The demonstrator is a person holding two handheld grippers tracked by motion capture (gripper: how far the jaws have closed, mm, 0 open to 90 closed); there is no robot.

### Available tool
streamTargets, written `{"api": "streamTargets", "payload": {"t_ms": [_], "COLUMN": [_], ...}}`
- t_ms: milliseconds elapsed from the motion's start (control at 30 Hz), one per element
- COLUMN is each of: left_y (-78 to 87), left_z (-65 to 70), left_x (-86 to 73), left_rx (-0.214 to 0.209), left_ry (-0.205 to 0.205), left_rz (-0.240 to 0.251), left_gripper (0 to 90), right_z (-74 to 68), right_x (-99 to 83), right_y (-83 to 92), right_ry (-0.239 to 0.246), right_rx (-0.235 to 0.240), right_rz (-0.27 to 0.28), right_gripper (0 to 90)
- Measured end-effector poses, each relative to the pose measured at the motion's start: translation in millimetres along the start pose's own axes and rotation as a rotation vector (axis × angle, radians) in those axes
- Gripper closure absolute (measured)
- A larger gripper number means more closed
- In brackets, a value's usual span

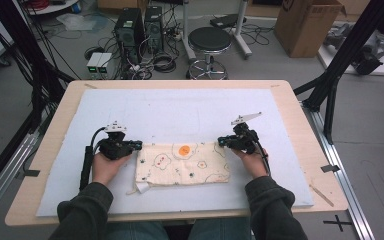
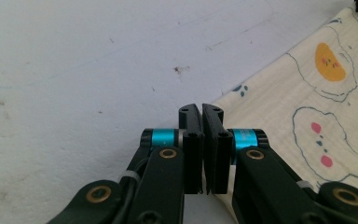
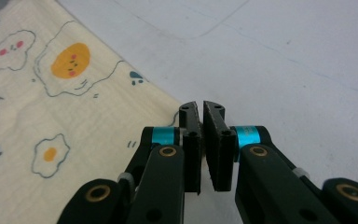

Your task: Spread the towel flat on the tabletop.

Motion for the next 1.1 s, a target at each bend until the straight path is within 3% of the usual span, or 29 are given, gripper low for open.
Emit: {"api": "streamTargets", "payload": {"t_ms": [100, 200, 333, 367, 433, 667, 800, 1100], "left_y": [-5.4, -6.6, -7.5, -6.4, -3.9, 16.1, 26.2, 42.3], "left_z": [-2.0, -3.7, -2.6, -2.4, -1.8, 2.9, 10.0, 17.7], "left_x": [-2.9, -2.5, -2.4, -2.4, -0.7, 7.2, 7.5, 5.4], "left_rx": [0.012, 0.004, 0.017, 0.024, 0.030, 0.001, -0.039, -0.047], "left_ry": [-0.008, 0.007, -0.011, -0.031, -0.043, -0.060, -0.068, -0.076], "left_rz": [-0.023, -0.010, -0.010, -0.011, 0.004, 0.076, 0.119, 0.162], "left_gripper": [86.7, 86.6, 85.8, 84.5, 78.3, 65.9, 59.9, 43.7], "right_z": [3.5, 4.2, 4.3, 3.9, 3.0, -8.3, -17.9, -30.9], "right_x": [-4.1, -4.0, -4.4, -4.7, -3.4, 7.4, 9.7, 10.1], "right_y": [-8.9, -10.1, -9.9, -9.5, -8.2, 12.1, 21.0, 33.5], "right_ry": [-0.006, -0.014, -0.009, -0.018, -0.017, 0.012, 0.029, 0.060], "right_rx": [-0.014, -0.005, -0.002, 0.002, 0.001, 0.050, 0.068, 0.086], "right_rz": [-0.028, -0.021, -0.015, -0.015, -0.004, 0.102, 0.128, 0.153], "right_gripper": [85.9, 85.9, 83.9, 81.7, 73.1, 65.5, 59.1, 46.2]}}
Point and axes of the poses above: each handheld gripper's, and its own axes: y roughly backward along the jaws, x roughly out of its top, z roughly to its right, the point moved 8 cm from there along -y, roughly forward along the jaws, and after that the axes turned 5 degrees about -z, right-handed, at the moved point
